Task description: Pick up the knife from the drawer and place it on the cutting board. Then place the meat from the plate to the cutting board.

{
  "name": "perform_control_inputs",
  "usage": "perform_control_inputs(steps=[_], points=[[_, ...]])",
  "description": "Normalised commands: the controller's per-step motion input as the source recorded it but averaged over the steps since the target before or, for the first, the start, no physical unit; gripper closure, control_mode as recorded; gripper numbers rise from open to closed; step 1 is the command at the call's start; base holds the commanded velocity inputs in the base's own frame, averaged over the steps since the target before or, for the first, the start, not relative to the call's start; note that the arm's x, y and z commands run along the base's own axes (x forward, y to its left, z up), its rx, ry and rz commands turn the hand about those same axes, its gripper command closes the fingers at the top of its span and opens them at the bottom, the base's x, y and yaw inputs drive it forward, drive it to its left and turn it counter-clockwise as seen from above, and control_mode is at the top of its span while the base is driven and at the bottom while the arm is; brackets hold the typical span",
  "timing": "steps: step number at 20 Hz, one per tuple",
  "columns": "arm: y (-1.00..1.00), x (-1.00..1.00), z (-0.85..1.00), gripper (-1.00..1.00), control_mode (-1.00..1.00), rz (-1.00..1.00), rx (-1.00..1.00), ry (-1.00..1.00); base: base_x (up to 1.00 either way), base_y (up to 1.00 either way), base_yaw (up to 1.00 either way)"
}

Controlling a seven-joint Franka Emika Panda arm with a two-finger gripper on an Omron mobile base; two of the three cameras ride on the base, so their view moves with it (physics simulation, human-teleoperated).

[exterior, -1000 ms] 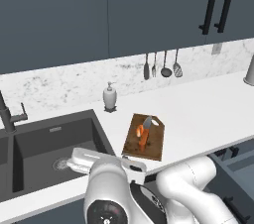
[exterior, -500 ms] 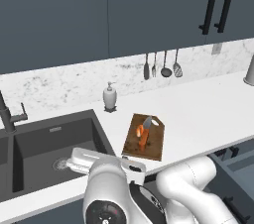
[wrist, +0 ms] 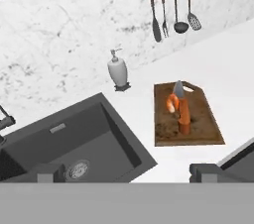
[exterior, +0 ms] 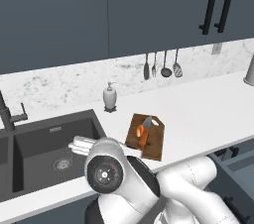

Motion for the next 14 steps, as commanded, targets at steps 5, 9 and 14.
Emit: perform_control_inputs(steps=[5,9,14], points=[[0.04,0.36,0.00,-1.00,-1.00,0.00,-0.04,0.23,0.00,0.00,0.00],[0.06,0.33,0.00,-1.00,-1.00,0.00,-0.06,0.23,0.00,0.00,0.00],[0.09,0.28,0.00,-1.00,-1.00,0.00,-0.09,0.21,0.00,0.00,0.00]])
